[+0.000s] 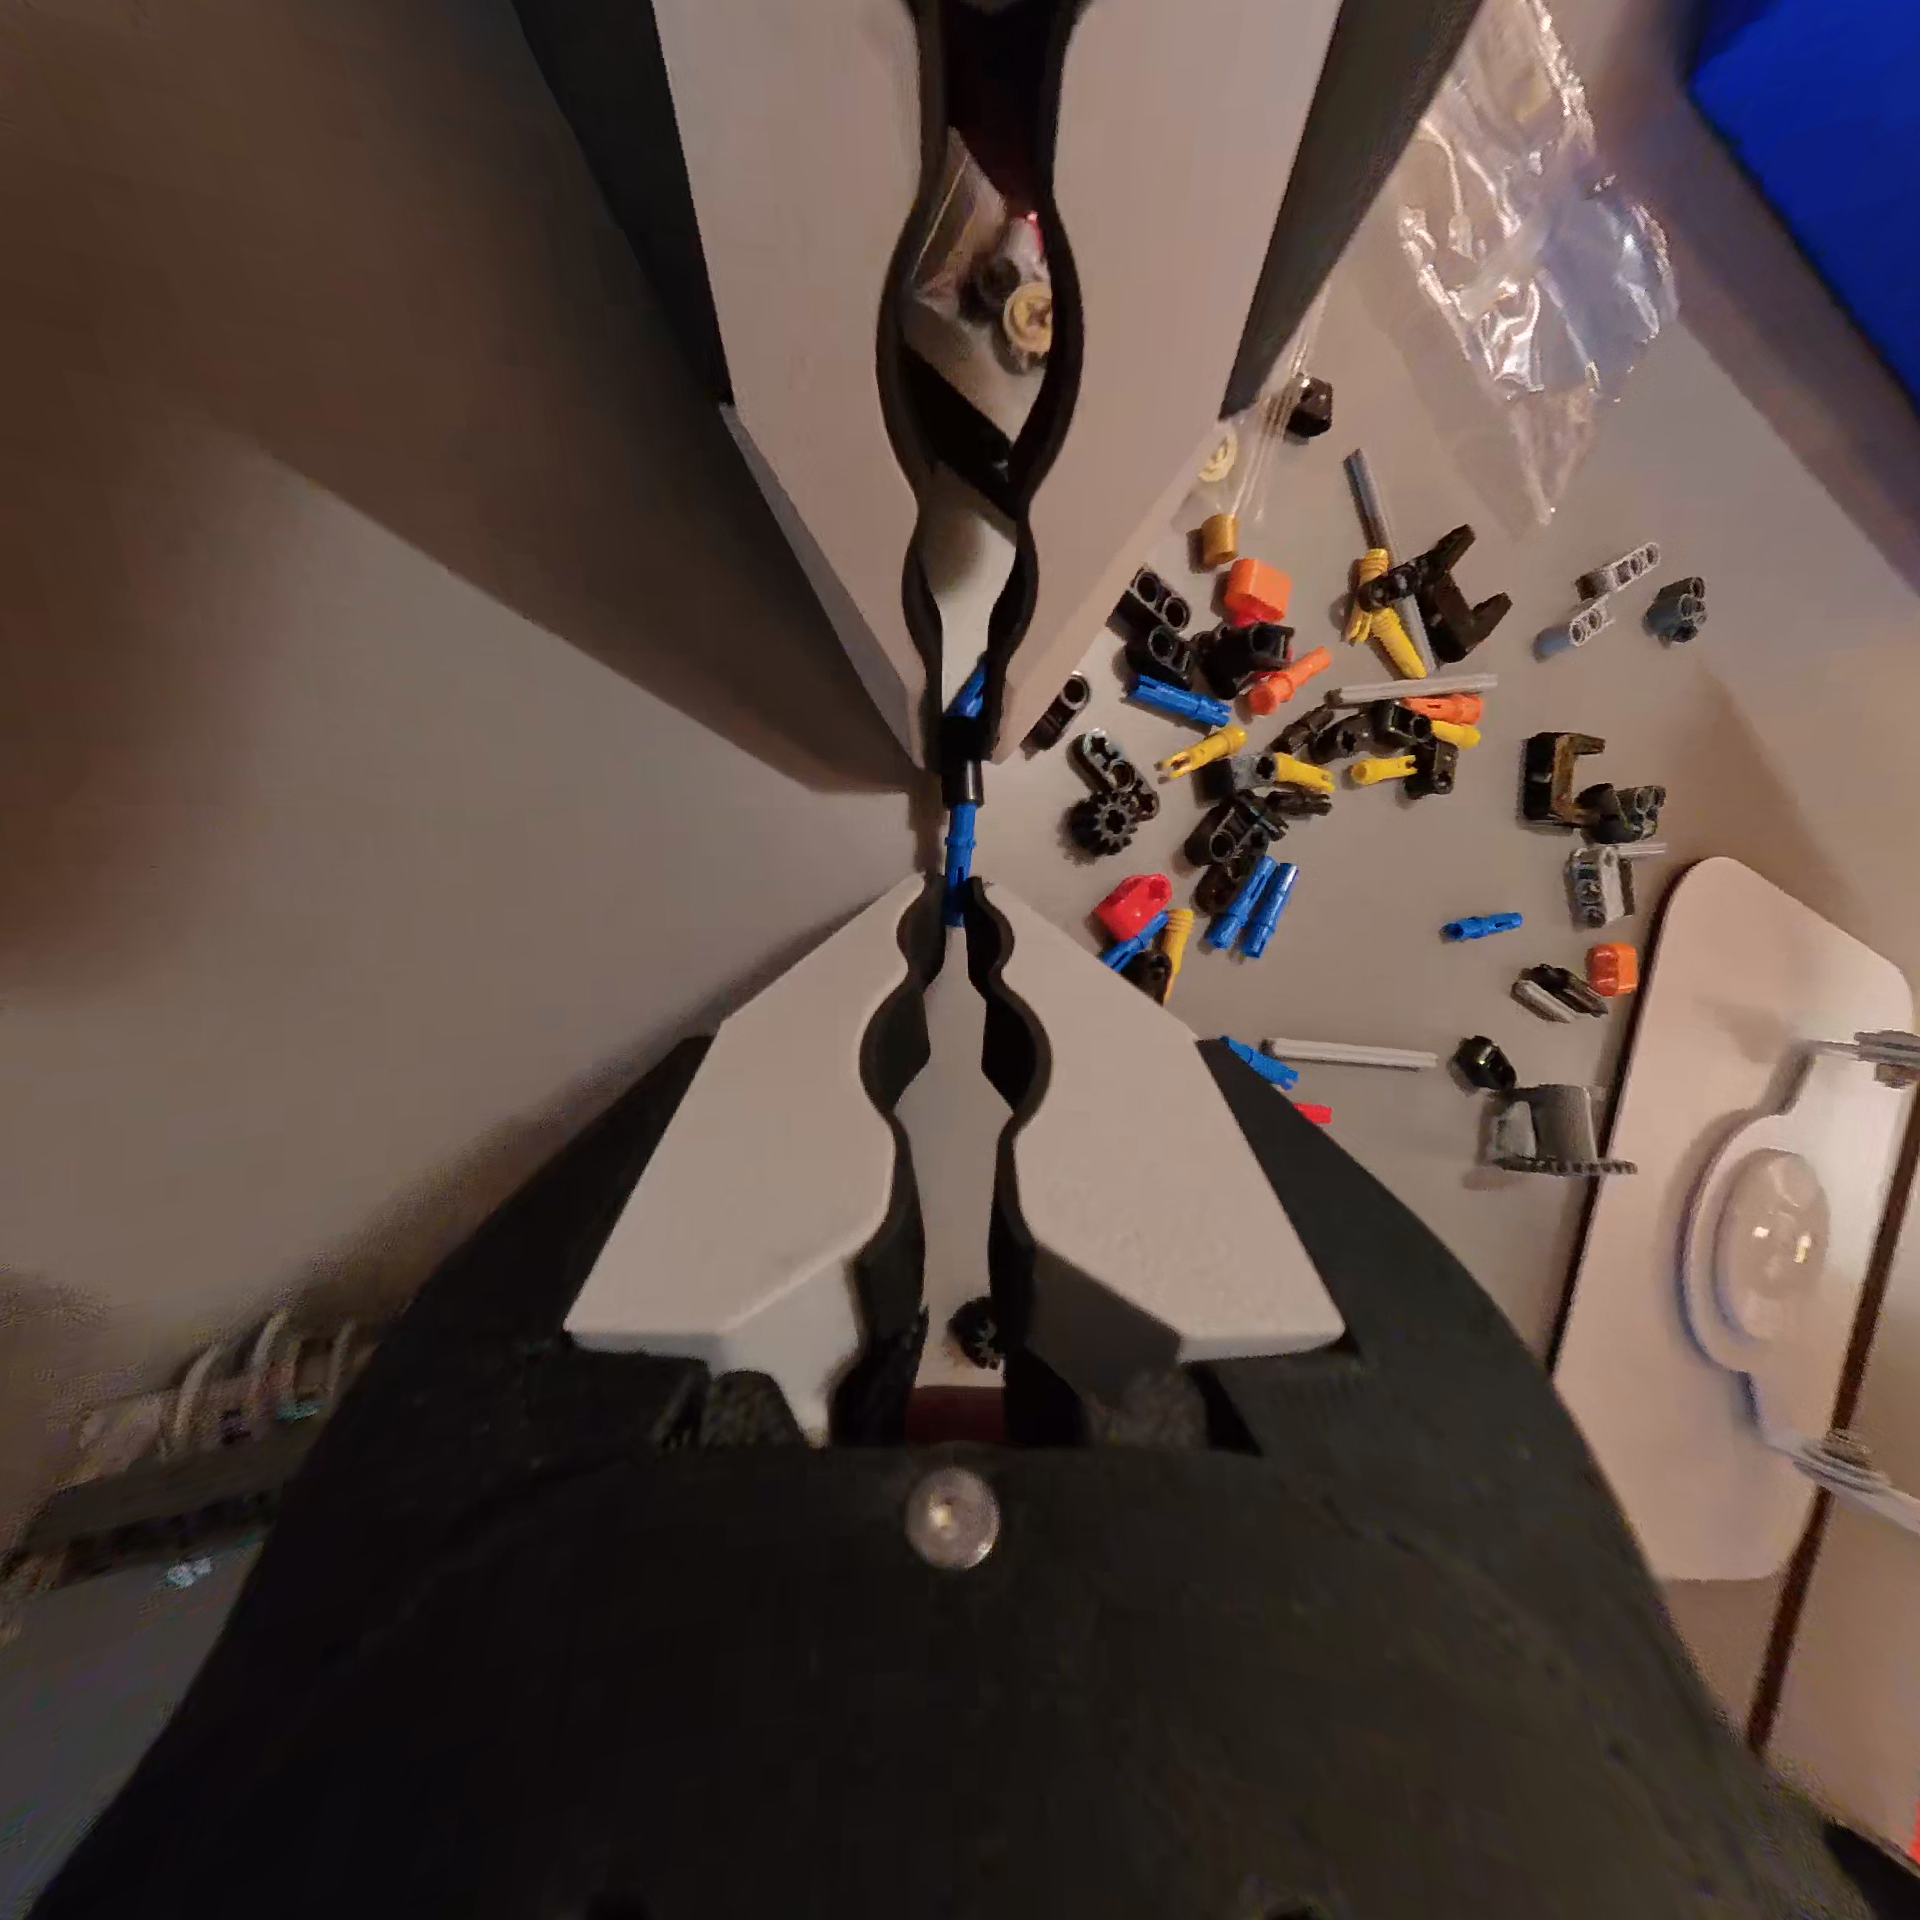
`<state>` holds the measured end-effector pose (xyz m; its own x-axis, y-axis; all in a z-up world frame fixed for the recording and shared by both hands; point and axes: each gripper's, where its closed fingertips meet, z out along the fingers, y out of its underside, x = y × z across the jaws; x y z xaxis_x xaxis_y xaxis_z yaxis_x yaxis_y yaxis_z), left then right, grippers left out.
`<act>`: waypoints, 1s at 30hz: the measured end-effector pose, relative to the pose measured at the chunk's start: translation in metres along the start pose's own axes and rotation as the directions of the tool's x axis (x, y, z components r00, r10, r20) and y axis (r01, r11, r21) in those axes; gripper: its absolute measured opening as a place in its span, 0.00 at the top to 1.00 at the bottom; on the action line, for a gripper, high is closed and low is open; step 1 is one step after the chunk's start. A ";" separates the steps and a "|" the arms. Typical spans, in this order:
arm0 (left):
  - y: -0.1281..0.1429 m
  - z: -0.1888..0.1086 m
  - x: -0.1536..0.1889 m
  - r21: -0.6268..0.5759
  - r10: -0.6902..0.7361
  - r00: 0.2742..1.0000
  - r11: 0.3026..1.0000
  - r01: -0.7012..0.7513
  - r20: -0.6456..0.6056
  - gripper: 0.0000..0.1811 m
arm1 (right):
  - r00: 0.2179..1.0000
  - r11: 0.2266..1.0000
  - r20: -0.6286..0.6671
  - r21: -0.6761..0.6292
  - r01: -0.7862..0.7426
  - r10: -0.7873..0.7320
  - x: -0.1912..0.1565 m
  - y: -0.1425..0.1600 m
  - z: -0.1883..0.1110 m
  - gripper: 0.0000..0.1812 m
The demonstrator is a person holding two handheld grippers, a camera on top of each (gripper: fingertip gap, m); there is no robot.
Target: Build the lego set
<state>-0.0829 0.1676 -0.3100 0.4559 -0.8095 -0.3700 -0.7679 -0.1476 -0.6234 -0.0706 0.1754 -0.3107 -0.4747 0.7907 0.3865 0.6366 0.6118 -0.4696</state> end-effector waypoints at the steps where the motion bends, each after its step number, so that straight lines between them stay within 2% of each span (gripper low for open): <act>1: 0.000 0.001 0.001 -0.012 0.017 1.000 1.000 -0.017 0.004 0.97 | 1.000 1.000 -0.007 -0.017 0.014 -0.015 -0.002 0.001 0.001 1.00; 16: -0.002 0.003 0.006 -0.096 0.153 0.988 0.984 -0.149 0.029 0.98 | 0.979 0.974 -0.041 -0.117 0.193 -0.199 -0.006 0.002 -0.001 1.00; 30: -0.004 0.004 0.005 -0.107 0.173 0.985 0.980 -0.169 0.028 0.98 | 0.998 0.997 -0.005 -0.028 0.066 -0.066 -0.006 0.002 -0.001 1.00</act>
<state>-0.0756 0.1663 -0.3122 0.3287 -0.8065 -0.4915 -0.8777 -0.0687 -0.4743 -0.0659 0.1713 -0.3130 -0.5127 0.7482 0.4212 0.6206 0.6619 -0.4204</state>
